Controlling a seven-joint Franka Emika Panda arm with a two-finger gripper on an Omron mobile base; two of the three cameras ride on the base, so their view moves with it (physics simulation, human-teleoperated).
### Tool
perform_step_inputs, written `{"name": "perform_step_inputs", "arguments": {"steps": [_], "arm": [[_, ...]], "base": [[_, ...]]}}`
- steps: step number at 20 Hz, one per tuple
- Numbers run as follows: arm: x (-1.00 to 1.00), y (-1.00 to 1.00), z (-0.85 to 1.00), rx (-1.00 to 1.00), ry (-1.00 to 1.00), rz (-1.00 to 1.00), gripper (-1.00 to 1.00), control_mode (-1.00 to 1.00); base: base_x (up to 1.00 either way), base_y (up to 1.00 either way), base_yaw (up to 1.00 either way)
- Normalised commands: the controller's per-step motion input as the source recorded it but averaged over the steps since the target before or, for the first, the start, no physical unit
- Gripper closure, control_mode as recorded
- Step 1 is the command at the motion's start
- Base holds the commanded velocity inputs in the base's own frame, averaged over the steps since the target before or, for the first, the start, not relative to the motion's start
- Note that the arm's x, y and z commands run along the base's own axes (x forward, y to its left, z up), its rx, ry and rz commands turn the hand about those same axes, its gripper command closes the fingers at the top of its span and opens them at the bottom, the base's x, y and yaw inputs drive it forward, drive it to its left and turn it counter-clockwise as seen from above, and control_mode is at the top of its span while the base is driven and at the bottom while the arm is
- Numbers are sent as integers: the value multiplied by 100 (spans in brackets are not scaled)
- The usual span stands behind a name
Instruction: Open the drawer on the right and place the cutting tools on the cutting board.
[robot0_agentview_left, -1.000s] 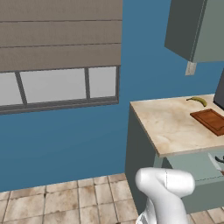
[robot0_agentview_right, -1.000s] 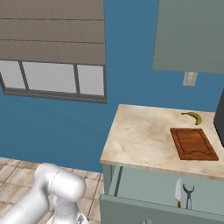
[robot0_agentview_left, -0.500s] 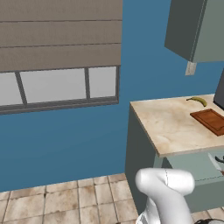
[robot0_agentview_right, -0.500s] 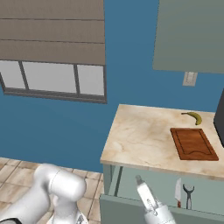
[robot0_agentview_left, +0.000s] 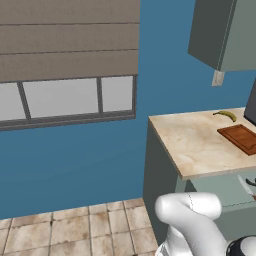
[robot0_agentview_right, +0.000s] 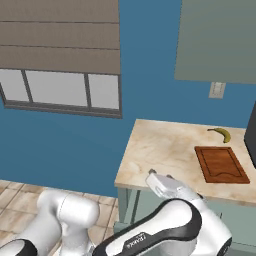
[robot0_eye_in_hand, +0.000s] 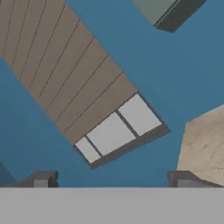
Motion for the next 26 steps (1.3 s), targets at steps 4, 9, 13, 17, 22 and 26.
{"name": "perform_step_inputs", "arguments": {"steps": [4, 9, 13, 17, 22, 26], "arm": [[55, 0, -62, -49, 10, -28, -100, -100], [67, -13, -52, -39, 26, -37, -100, -100], [47, -41, -45, -31, 43, -45, -100, -100], [25, -67, -63, -27, 48, -50, -100, -100], [18, -93, -73, -19, 54, -50, -100, -100], [4, -92, -65, -12, 57, -43, -100, -100]], "base": [[0, 0, 0], [0, 0, 0], [0, 0, 0], [0, 0, 0], [0, 0, 0], [0, 0, 0]]}}
